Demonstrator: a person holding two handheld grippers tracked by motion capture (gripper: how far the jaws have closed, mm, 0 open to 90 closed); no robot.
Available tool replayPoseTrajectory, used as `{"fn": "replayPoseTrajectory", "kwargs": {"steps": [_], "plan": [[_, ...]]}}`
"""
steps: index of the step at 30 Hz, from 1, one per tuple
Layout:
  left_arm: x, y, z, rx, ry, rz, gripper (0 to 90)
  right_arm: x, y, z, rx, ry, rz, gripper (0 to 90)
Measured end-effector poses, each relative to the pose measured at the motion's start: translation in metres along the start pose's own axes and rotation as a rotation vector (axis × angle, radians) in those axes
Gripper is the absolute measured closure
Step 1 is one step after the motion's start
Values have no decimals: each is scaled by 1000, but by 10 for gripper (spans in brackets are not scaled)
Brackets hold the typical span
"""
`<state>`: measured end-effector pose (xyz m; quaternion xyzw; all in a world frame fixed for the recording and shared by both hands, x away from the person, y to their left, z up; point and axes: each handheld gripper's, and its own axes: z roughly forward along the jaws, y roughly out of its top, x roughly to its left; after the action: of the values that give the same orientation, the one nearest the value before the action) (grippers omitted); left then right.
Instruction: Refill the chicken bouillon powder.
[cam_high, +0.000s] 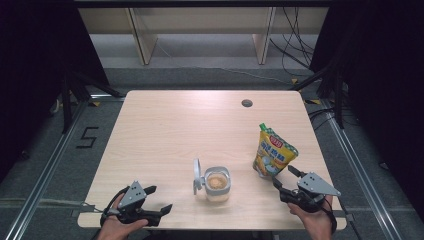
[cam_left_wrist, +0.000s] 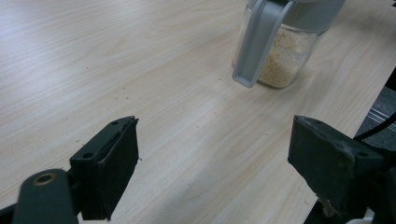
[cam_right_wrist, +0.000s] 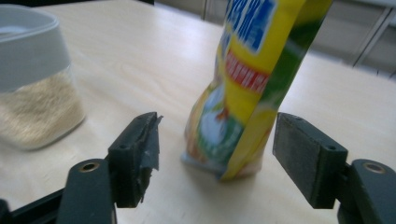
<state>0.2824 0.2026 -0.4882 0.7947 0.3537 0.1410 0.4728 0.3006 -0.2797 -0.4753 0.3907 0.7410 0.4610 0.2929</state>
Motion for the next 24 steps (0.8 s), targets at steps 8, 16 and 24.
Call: {"fn": "replayPoseTrajectory", "kwargs": {"steps": [8, 16, 24], "plan": [[1, 7, 3, -10, -11, 4, 159, 16, -6, -13, 58, 56, 0, 302], [-2, 14, 10, -20, -24, 4, 197, 24, -10, -16, 77, 78, -26, 301], [-7, 26, 16, -14, -33, 14, 236, 30, -9, -19, 94, 74, -64, 325]]}}
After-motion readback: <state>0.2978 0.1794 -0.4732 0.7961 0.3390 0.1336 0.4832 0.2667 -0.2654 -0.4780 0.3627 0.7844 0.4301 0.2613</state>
